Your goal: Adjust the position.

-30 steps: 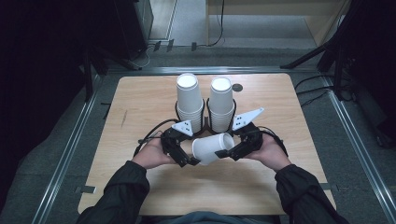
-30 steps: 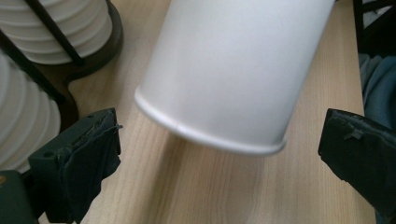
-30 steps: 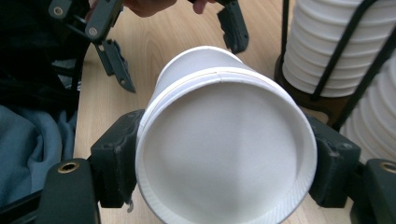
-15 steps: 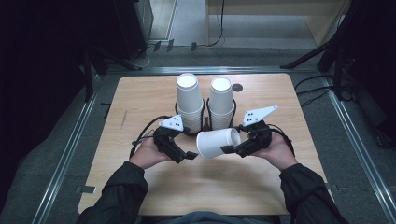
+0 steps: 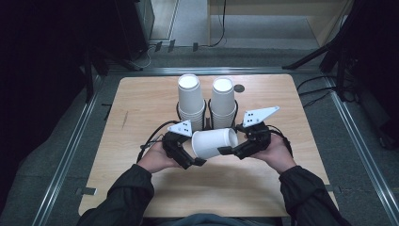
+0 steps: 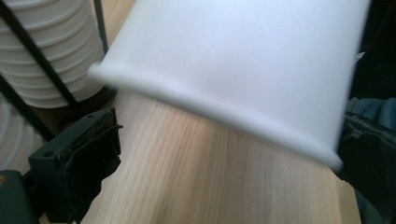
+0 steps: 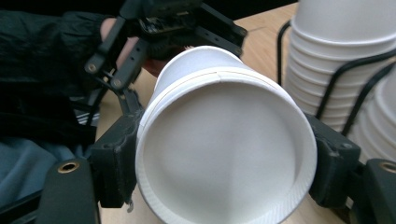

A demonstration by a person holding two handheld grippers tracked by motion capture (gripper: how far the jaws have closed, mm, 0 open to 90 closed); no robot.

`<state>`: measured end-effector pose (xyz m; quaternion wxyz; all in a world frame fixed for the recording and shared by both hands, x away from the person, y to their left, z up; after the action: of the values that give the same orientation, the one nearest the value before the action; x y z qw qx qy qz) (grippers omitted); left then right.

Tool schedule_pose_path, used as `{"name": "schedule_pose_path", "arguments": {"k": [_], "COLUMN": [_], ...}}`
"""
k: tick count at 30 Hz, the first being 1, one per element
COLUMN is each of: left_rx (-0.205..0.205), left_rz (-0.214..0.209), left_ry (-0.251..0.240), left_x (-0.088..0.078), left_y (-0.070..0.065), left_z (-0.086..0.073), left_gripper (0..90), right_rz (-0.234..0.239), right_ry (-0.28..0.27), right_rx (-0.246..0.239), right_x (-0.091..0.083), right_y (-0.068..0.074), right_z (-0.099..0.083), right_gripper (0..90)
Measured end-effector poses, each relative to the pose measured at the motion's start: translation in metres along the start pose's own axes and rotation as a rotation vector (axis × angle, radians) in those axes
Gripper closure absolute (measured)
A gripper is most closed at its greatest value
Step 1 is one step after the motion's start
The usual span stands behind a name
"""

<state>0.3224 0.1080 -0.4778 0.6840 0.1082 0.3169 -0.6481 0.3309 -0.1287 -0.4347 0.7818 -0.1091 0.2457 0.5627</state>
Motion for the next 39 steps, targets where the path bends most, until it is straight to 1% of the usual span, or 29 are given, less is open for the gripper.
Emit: {"name": "schedule_pose_path", "arguments": {"k": [2,5,6,8,10,12,13,15,16,19,24,26,27,28,30,31,32,33,34,37,38,39], "left_rx": [0.006,0.011,0.011,0.02,0.024,0.023,0.03,0.04,0.046,0.045,0.032,0.039,0.039,0.035,0.032,0.024,0.018,0.018,0.018,0.019,0.015,0.015], "left_rz": [-0.001,-0.004,-0.004,-0.014,-0.006,-0.009,-0.015,-0.012,-0.003,-0.004,-0.026,-0.017,-0.017,-0.01,-0.004,-0.001,0.003,0.014,0.027,0.031,0.041,0.041], "left_ry": [-0.001,-0.025,-0.025,-0.036,-0.036,-0.04,-0.05,-0.055,-0.055,-0.044,-0.03,-0.035,-0.035,-0.032,-0.031,-0.031,-0.031,-0.031,-0.034,-0.032,-0.027,-0.027], "left_x": [0.002,0.004,0.004,0.005,0.004,0.004,0.003,0.001,0.001,0.0,0.0,-0.002,-0.002,-0.005,-0.007,-0.01,-0.012,-0.014,-0.018,-0.022,-0.025,-0.025], "left_y": [0.0,-0.001,-0.001,-0.003,-0.003,-0.003,-0.004,-0.005,-0.006,-0.006,-0.005,-0.005,-0.005,-0.003,-0.003,-0.001,-0.001,0.0,0.001,0.002,0.002,0.002], "left_z": [0.001,0.002,0.002,0.002,0.002,0.002,0.002,0.002,0.002,0.003,0.004,0.004,0.004,0.003,0.003,0.002,0.001,0.001,0.001,0.001,0.001,0.001], "left_gripper": [0.0,0.0,0.0,0.0,0.0,0.0,3.2,6.6,7.2,9.2,10.5,10.5,10.5,10.5,10.5,10.5,10.5,10.5,10.5,10.5,10.4,10.4], "right_rz": [0.012,0.03,0.037,0.041,0.045,0.047,0.049,0.055,0.055,0.054,0.057,0.048,0.047,0.044,0.032,0.032,0.025,0.011,0.009,-0.001,-0.024,-0.026], "right_ry": [-0.007,-0.006,-0.009,-0.014,-0.024,-0.026,-0.025,-0.029,-0.03,-0.028,-0.018,-0.027,-0.03,-0.03,-0.019,-0.019,-0.008,0.004,0.01,0.018,0.028,0.033], "right_rx": [-0.005,-0.004,-0.009,-0.015,-0.013,-0.007,-0.01,-0.008,-0.007,-0.009,-0.004,-0.013,-0.013,-0.008,-0.01,-0.01,-0.008,-0.015,-0.012,-0.014,-0.024,-0.026], "right_x": [0.004,0.008,0.008,0.01,0.01,0.01,0.01,0.009,0.009,0.008,0.009,0.008,0.008,0.007,0.007,0.007,0.006,0.006,0.006,0.005,0.005,0.005], "right_y": [0.002,0.005,0.007,0.008,0.008,0.008,0.008,0.008,0.008,0.008,0.007,0.009,0.009,0.008,0.007,0.007,0.006,0.004,0.004,0.002,0.001,0.0], "right_z": [0.001,0.002,0.002,0.003,0.003,0.003,0.003,0.003,0.003,0.003,0.002,0.003,0.004,0.004,0.003,0.003,0.002,-0.001,-0.002,-0.004,-0.006,-0.007], "right_gripper": [24.5,24.6,24.6,24.5,24.6,24.6,24.6,24.9,25.1,25.3,24.6,23.5,20.3,17.9,16.5,16.5,16.2,15.9,15.9,15.9,16.0,16.0]}}
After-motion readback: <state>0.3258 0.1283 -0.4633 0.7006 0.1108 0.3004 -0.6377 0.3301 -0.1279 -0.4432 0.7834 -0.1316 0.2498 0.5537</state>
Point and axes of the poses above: each handheld gripper's, and its own axes: x roughly forward along the jaws, z roughly out of its top, y roughly to its left, the point moved 2 cm from there along x, roughly forward along the jaws, and after that the axes turned 10 degrees about -z, right-handed, at the moved point
